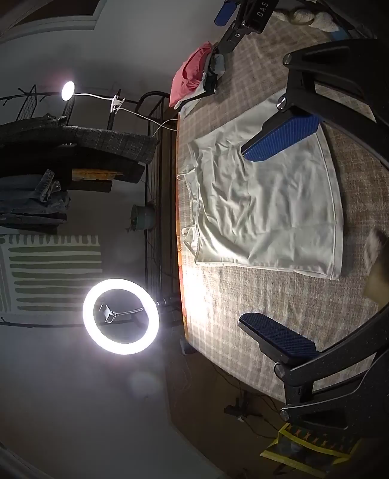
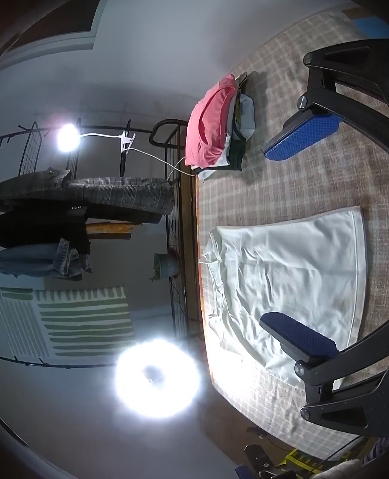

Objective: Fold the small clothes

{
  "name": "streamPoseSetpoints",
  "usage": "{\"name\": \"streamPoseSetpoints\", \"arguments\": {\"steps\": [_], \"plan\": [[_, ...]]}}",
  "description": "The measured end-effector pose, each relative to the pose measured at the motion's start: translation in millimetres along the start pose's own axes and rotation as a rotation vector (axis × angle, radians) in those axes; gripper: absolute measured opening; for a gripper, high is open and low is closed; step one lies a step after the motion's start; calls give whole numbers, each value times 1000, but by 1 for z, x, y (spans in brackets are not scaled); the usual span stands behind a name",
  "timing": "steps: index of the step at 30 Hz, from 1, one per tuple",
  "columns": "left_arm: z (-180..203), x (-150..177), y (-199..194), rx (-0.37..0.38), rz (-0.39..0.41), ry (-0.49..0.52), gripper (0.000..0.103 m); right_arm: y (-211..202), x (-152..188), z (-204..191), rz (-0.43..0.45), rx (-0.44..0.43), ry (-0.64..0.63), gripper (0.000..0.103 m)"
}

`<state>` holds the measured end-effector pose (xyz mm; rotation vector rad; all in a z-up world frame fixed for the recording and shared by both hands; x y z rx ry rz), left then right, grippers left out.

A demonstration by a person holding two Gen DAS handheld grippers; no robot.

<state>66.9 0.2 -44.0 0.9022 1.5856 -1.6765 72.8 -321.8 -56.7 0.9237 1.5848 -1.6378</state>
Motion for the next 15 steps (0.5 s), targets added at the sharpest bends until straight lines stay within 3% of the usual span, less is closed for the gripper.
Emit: {"name": "streamPoseSetpoints", "arguments": {"steps": [15], "plan": [[-1,-1,0,-1,13,-6,103,0,2,3,9,20,-13,102]]}}
Point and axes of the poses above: each gripper's, at about its wrist camera, not at the fingertips, and y roughly the way its jaws point, z to its right, x to its underside, the point moved 8 cm from there along y, roughly the way its jaws point, and after that the axes turned 3 degrees about x, right-handed, at the moved point
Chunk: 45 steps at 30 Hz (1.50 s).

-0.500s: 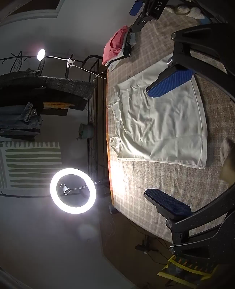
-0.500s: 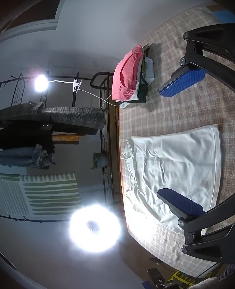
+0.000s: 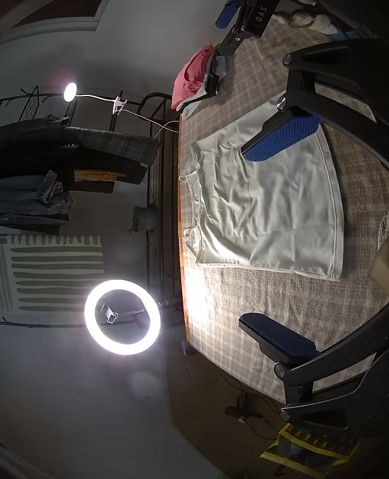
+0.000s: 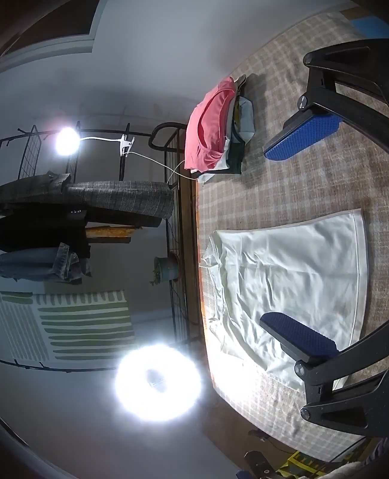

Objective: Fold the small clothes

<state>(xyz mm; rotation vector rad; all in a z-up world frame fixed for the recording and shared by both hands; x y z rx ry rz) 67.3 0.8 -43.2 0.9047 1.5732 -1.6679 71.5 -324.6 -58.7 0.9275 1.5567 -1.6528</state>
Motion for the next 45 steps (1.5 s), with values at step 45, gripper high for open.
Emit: {"name": "streamPoseSetpoints", "arguments": {"steps": [45], "plan": [[4,-8,-4,-7,15,7,103,2,-4,0,-6,5,-2,102]]}}
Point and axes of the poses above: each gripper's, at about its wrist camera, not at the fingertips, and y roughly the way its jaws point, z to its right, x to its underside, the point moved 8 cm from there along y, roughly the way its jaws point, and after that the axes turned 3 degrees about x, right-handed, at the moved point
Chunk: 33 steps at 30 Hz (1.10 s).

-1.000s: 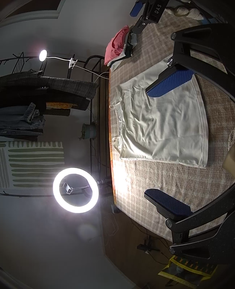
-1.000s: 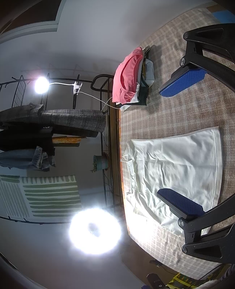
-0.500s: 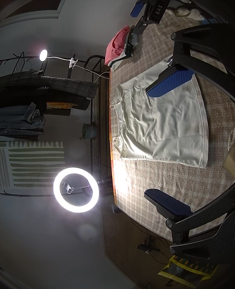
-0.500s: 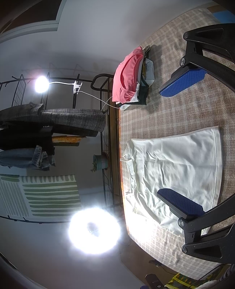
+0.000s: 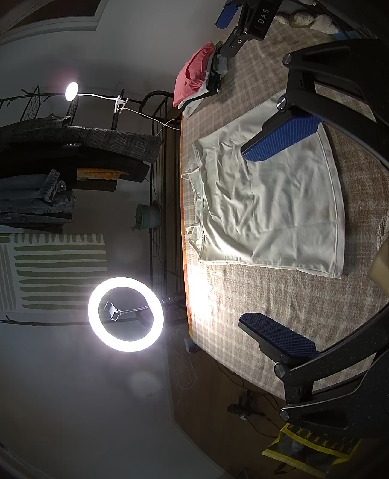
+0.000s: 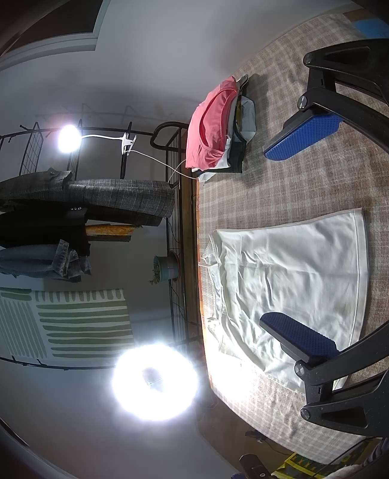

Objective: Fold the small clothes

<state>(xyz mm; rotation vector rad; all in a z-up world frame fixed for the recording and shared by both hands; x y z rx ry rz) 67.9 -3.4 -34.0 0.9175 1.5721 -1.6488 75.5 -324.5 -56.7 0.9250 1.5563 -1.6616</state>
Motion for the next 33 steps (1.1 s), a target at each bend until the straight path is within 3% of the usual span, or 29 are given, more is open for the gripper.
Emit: {"name": "streamPoseSetpoints", "arguments": {"steps": [19,33], "plan": [[-1,-2,-2,-2,-2,1,103,0,1,-1,-2,1,-2,102],[-31,9,1,-34,-26,-3,103,5,0,-18,-1,-21,-20,102]]}}
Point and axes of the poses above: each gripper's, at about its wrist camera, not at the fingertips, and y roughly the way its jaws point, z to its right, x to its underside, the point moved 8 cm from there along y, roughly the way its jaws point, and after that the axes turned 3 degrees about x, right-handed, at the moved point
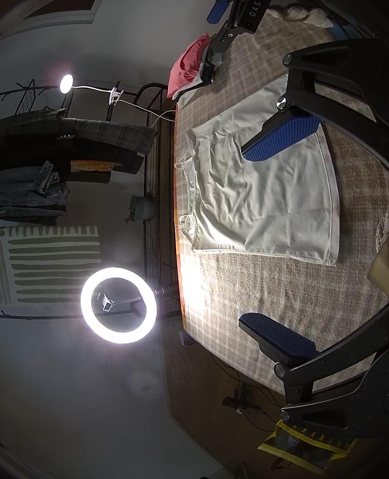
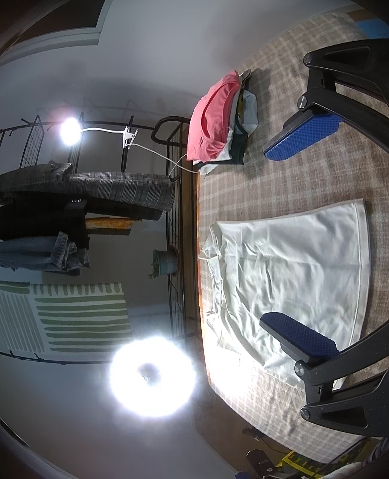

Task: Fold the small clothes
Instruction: 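Grasp the camisole's side edge with the left gripper while the right grasps the strap edge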

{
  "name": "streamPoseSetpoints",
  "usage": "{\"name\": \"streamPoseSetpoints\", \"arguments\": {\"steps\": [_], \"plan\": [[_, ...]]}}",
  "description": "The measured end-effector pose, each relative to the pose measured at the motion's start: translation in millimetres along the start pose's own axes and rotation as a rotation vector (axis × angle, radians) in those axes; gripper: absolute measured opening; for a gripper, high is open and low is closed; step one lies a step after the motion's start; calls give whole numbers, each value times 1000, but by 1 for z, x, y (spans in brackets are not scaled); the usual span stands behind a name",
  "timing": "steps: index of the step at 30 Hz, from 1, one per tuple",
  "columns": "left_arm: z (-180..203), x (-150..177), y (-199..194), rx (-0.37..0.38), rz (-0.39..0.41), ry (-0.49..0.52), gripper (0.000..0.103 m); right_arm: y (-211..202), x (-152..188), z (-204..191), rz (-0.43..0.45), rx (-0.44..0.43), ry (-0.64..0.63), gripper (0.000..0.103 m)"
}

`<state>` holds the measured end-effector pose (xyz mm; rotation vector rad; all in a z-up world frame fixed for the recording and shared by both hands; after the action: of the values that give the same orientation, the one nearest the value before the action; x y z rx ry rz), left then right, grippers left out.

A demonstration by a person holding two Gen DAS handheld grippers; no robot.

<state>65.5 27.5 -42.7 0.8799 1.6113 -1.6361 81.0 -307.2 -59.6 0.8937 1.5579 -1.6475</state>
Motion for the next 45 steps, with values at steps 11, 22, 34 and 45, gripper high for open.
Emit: {"name": "streamPoseSetpoints", "arguments": {"steps": [11,22,34,45], "plan": [[-29,29,31,-1,-104,-64,101,19,-5,-37,-25,-46,-46,102],[-50,106,86,94,-360,-300,58,79,-28,-109,-126,-220,-154,96],[-59,144,124,108,-495,-407,50,168,-59,-217,-297,-430,-221,70],[-62,161,142,145,-563,-464,39,256,-44,-303,-483,-493,-254,61]]}}
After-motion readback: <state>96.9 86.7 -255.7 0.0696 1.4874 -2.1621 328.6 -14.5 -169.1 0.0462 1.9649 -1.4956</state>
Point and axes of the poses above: each gripper's, at about its wrist camera, not at the fingertips, and y roughly the way its jaws point, z to its right, x to its underside, the point moved 8 cm from there along y, roughly the way its jaws point, and after that the axes turned 3 degrees about x, right-handed, at the moved point
